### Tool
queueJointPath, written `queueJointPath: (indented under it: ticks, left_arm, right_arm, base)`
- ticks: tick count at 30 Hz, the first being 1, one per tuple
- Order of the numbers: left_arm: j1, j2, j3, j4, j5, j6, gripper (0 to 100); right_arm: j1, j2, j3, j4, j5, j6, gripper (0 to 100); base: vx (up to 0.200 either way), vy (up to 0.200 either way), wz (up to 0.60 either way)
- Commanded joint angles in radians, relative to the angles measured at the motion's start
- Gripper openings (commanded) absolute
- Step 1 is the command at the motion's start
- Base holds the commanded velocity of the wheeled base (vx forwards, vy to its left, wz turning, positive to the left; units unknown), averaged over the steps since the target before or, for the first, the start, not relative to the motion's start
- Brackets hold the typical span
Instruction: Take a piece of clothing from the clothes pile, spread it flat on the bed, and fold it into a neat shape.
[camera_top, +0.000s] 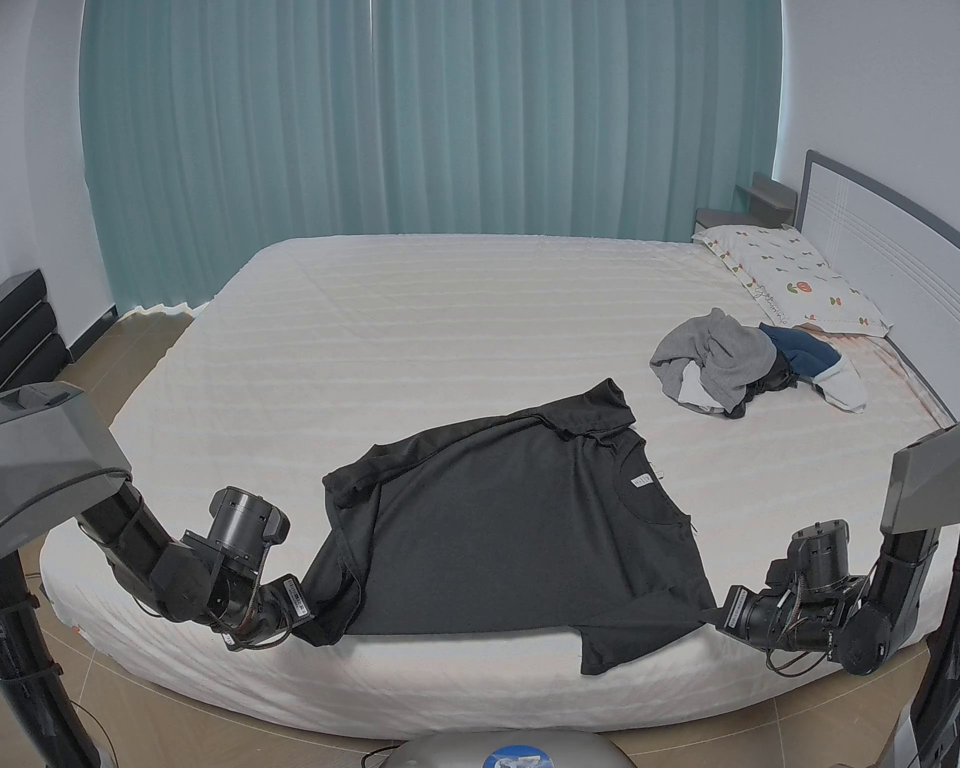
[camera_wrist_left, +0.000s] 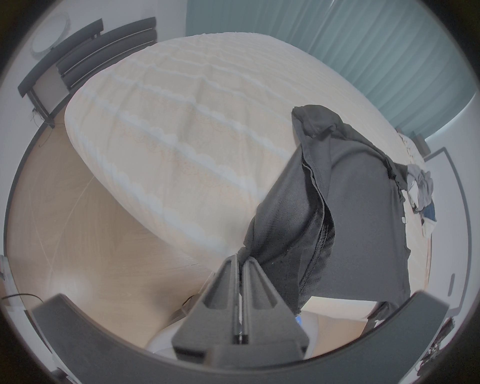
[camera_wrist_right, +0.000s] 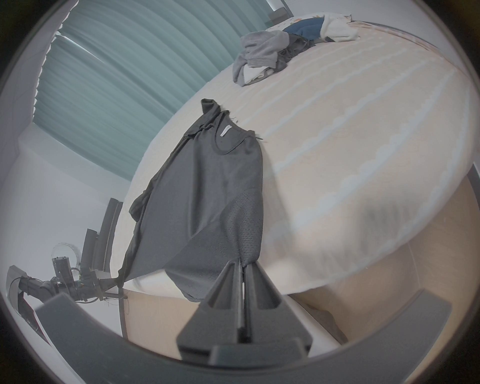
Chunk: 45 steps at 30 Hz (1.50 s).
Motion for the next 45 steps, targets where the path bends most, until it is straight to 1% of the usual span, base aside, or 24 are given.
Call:
queueJointPath:
  ticks: [1,3,5,7,14,15,16,17,21,22,25,28,31,32,34,38,41,44,45]
  left_arm:
    - [0.007,-0.021,0.004,0.027,-0.001,0.021,0]
    - [0.009,-0.02,0.005,0.03,0.001,0.024,0]
    - [0.013,-0.018,0.005,0.05,0.001,0.044,0]
    - [0.016,-0.018,0.005,0.078,-0.002,0.062,0]
    - [0.01,-0.011,0.007,0.098,-0.01,0.067,0]
    - [0.01,-0.005,0.011,0.096,-0.01,0.068,0]
    - [0.01,-0.005,0.011,0.096,-0.01,0.068,0]
    - [0.009,0.015,0.011,0.09,-0.01,0.068,0]
    - [0.007,0.034,0.005,0.084,-0.016,0.068,0]
    - [0.006,0.034,0.002,0.084,-0.022,0.067,100]
    - [0.007,0.028,-0.002,0.085,-0.039,0.06,100]
    - [0.007,0.025,-0.002,0.085,-0.044,0.06,100]
    - [0.01,0.012,-0.004,0.085,-0.042,0.06,100]
    - [0.016,-0.008,-0.009,0.084,-0.044,0.059,100]
    - [0.024,-0.034,-0.016,0.082,-0.052,0.057,100]
    - [0.025,-0.057,-0.032,0.062,-0.096,0.042,100]
    - [0.025,-0.049,-0.041,0.007,-0.104,-0.002,100]
    - [0.025,-0.046,-0.047,-0.028,-0.105,-0.033,100]
    - [0.025,-0.046,-0.051,-0.036,-0.105,-0.047,100]
  right_arm:
    - [-0.012,-0.099,0.002,0.059,0.008,-0.022,0]
    - [-0.005,-0.145,0.002,0.124,0.011,-0.044,0]
    - [-0.004,-0.182,-0.004,0.217,0.014,-0.081,0]
    - [-0.001,-0.186,-0.023,0.265,0.014,-0.096,0]
    - [-0.005,-0.13,-0.026,0.285,0.013,-0.118,0]
    - [-0.002,-0.09,-0.026,0.283,0.014,-0.15,0]
    - [-0.002,-0.09,-0.026,0.283,0.014,-0.15,0]
    - [0.002,-0.039,-0.031,0.274,0.013,-0.154,100]
    - [0.002,0.01,-0.04,0.225,0.014,-0.141,100]
    - [0.002,0.013,-0.038,0.207,0.014,-0.138,100]
    - [0.002,0.013,-0.031,0.151,0.016,-0.133,100]
    - [0.001,0.015,-0.029,0.132,0.016,-0.131,100]
    - [0.002,0.015,-0.037,0.125,0.016,-0.092,100]
    - [0.002,0.018,-0.043,0.116,0.016,-0.059,100]
    - [0.002,0.021,-0.049,0.093,0.016,-0.033,100]
    - [0.002,0.054,-0.049,0.033,0.016,0.002,100]
    - [0.002,0.093,-0.043,-0.016,0.016,0.016,100]
    - [0.004,0.097,-0.043,-0.025,0.021,0.019,100]
    - [0.004,0.097,-0.043,-0.025,0.031,0.019,100]
  base:
    - [0.0,0.0,0.0]
    - [0.0,0.0,0.0]
    - [0.0,0.0,0.0]
    - [0.0,0.0,0.0]
    - [0.0,0.0,0.0]
    - [0.0,0.0,0.0]
    - [0.0,0.0,0.0]
    - [0.0,0.0,0.0]
    - [0.0,0.0,0.0]
    - [0.0,0.0,0.0]
    - [0.0,0.0,0.0]
    - [0.0,0.0,0.0]
    - [0.0,0.0,0.0]
    - [0.0,0.0,0.0]
    - [0.0,0.0,0.0]
    - [0.0,0.0,0.0]
    - [0.0,0.0,0.0]
    - [0.0,0.0,0.0]
    - [0.0,0.0,0.0]
